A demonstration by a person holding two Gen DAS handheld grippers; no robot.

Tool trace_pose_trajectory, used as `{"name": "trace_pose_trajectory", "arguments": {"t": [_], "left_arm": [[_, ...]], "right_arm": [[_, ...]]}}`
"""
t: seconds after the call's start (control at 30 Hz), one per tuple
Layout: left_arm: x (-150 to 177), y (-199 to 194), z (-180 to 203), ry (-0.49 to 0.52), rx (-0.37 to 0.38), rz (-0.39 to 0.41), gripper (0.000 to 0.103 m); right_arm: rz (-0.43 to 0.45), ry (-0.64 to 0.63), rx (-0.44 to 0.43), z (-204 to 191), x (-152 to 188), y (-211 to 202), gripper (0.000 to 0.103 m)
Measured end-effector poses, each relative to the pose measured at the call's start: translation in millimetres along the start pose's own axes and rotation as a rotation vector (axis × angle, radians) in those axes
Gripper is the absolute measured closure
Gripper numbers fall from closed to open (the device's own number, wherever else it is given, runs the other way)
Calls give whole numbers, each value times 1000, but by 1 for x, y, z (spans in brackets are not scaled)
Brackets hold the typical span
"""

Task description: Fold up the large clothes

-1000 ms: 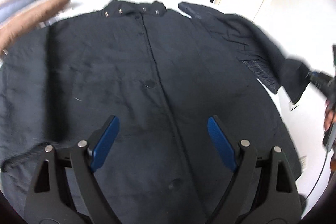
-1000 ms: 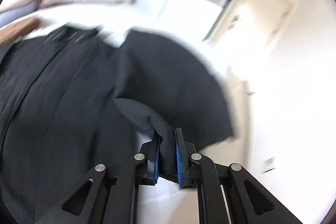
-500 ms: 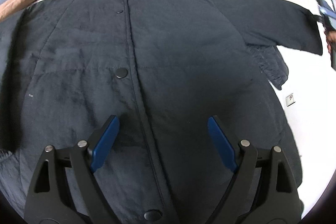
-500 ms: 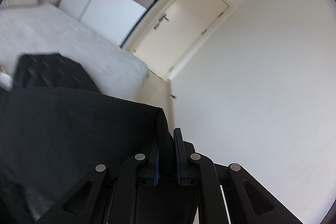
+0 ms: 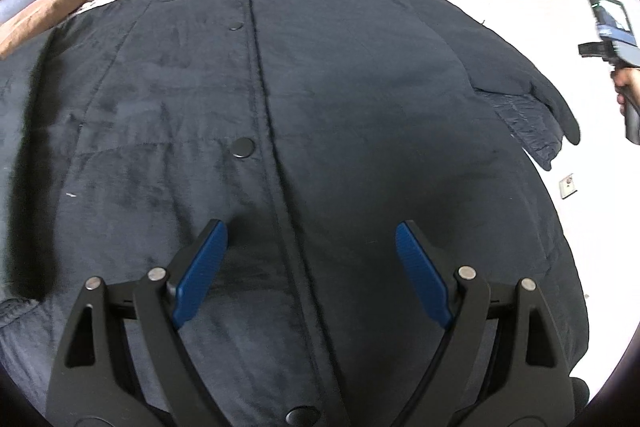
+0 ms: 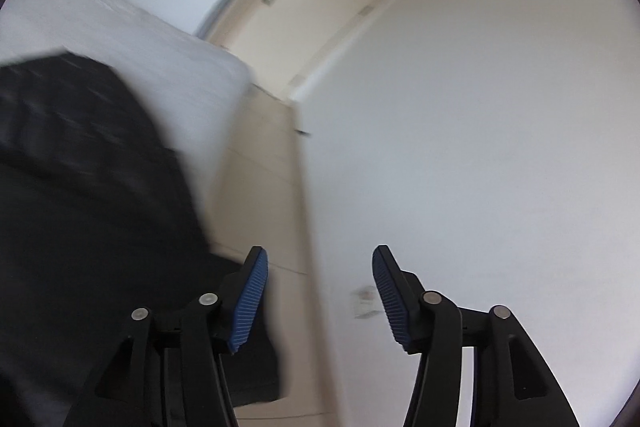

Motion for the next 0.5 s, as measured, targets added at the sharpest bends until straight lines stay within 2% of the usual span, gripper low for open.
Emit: {"name": "trace_pose_trajectory", "arguments": {"t": [0.1, 0.2, 0.3, 0.4, 0.43, 0.5], "left_arm": [[-1, -10, -5, 12, -49, 14, 17], [0, -25, -13, 42, -125, 44, 17], [2, -41, -23, 92, -219, 76, 17], [8, -57, -39, 154, -323, 112, 17], [10, -61, -47, 161, -358, 119, 17], [16, -65, -67, 149, -411, 104, 17]], "right_arm": [[25, 13, -187, -14, 8, -36, 32], [34, 37, -414, -34, 31, -81, 29], [31, 56, -580, -55, 65, -112, 27], [15, 73, -730, -79, 99, -145, 26], [13, 72, -761, -83, 116, -165, 25], [12, 67, -815, -91, 145, -180, 25]]}}
Point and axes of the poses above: each gripper's, at about its wrist camera, not at the fingertips, and y roughly the way its jaws point, z to its right, x to its underside, the point moved 6 cm from there along y, roughly the way its jaws point, and after that the axes turned 3 degrees about -z, right-handed, at the moved point
